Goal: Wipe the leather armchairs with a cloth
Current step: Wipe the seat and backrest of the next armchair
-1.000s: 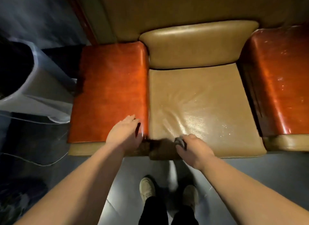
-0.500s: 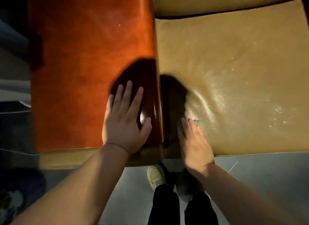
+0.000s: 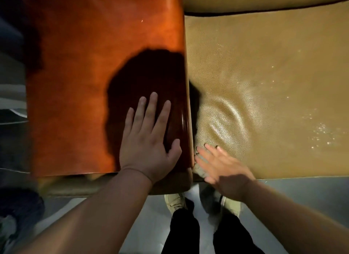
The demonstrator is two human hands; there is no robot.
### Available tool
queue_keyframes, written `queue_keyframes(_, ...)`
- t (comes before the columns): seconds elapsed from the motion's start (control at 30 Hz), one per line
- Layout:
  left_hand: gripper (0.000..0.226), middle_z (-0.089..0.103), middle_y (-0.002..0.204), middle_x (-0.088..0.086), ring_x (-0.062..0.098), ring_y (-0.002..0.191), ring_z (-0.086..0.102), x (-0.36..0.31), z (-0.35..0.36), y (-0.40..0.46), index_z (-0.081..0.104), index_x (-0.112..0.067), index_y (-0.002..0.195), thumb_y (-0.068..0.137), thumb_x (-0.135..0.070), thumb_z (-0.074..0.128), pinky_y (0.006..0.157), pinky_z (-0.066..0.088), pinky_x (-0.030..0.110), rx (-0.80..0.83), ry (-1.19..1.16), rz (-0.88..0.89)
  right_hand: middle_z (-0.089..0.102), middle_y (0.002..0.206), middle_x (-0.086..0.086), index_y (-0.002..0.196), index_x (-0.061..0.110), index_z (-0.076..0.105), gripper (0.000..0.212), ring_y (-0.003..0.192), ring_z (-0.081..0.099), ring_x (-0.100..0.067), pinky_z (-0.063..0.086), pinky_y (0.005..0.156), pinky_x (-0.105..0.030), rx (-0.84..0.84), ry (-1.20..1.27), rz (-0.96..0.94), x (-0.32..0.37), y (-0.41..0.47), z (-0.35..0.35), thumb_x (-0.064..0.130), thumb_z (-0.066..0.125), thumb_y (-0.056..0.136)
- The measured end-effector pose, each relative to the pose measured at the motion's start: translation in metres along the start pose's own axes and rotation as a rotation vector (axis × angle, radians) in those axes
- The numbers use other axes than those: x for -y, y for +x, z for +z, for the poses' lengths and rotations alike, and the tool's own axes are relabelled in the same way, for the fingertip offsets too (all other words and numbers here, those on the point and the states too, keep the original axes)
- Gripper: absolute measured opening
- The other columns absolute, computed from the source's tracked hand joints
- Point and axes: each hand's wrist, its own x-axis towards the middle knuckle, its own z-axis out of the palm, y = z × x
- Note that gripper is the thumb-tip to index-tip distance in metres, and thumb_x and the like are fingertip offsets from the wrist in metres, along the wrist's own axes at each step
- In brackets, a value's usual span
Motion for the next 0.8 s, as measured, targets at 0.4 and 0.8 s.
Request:
queue_keyframes(0.4,0.090,0.010,0.176,0.010,0.029,0.163,0.005,-0.001,0.001,-0.004,0.026,-0.021,0.167,0.086,-0.054,0.050,0.131,0.009,0.054,-0.007,0.001,0.014,0.048,0.157,-0.011,0.148,0.014,0.055,0.047,0.149,0.041,-0.031,0.033,0.122,-0.051,0.161,0.112,-0.102,-0.002,0.023,0.004,0.029,0.049,0.104)
queue_keyframes(0.8,0.089,0.015,0.176,0.010,0.030,0.163,0.009,0.002,0.006,-0.004,0.032,-0.020,0.166,0.085,-0.051,0.053,0.131,0.011,0.054,-0.055,-0.014,0.012,0.024,0.166,0.017,0.163,0.037,0.027,0.053,0.155,0.029,-0.025,0.024,0.126,-0.032,0.094,0.565,0.187,-0.014,0.058,-0.067,0.040,0.040,0.111)
